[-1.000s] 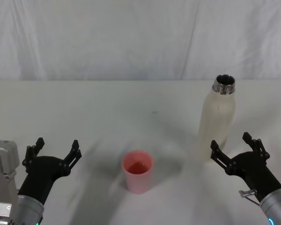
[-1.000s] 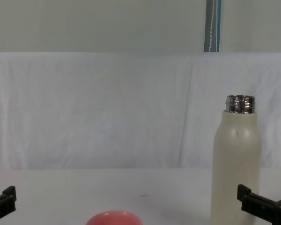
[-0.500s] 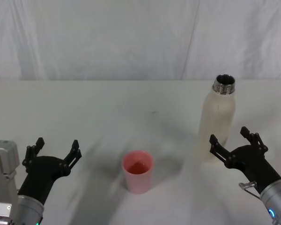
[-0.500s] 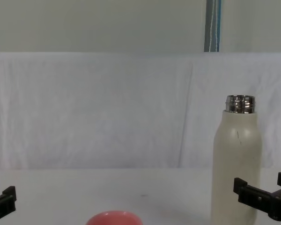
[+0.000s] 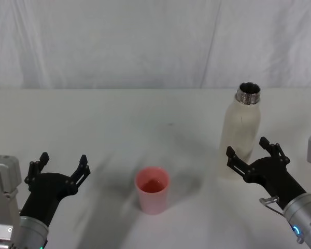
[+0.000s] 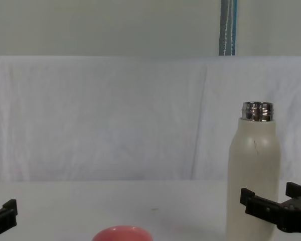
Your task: Grasp the thermos with one hand and pour water into the cup lid.
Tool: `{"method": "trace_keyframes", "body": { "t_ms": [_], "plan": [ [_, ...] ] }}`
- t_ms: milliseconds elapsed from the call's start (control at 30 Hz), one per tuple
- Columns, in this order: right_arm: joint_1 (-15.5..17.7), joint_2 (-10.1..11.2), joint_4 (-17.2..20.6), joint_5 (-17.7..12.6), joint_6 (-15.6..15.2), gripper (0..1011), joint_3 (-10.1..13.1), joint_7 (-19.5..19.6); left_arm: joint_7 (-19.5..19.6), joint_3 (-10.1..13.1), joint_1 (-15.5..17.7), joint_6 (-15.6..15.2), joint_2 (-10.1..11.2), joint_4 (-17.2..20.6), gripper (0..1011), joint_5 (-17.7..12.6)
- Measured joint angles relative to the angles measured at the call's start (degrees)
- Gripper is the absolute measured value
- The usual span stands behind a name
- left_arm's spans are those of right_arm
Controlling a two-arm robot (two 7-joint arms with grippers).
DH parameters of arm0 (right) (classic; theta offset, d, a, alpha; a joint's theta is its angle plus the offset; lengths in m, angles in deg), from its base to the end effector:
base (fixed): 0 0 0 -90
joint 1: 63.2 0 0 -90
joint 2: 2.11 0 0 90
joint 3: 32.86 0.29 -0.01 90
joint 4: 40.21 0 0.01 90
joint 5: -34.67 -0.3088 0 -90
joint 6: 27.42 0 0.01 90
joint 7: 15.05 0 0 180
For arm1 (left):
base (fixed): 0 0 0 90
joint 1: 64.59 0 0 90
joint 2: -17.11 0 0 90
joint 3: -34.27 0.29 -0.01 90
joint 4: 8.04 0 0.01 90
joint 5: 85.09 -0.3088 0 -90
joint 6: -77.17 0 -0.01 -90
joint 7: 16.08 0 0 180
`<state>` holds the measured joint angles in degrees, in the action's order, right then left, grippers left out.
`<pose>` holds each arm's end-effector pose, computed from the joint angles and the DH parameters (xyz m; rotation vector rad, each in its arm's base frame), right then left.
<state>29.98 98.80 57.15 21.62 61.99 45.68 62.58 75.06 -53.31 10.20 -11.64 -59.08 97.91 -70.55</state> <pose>0.3056 0.0149 -0.2842 0.0572 0.0213 -1.1338 0.2530 0.0375 -0.2853 -0.0379 0.0140 1.4459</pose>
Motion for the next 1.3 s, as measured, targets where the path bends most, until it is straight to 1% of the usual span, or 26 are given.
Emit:
{"method": "trace_keyframes", "body": {
  "t_ms": [567,1300],
  "plan": [
    [-2.2,0.0,-3.3,-0.7,-0.1,1002,-0.9,-0.2,0.0,0.0,0.0,0.0,0.0,0.0,1001,0.0],
    [-5.2,-1.2,-7.6,-1.3,0.2,1002,-1.1,0.5,0.0,0.0,0.0,0.0,0.0,0.0,1001,0.0]
  ]
}}
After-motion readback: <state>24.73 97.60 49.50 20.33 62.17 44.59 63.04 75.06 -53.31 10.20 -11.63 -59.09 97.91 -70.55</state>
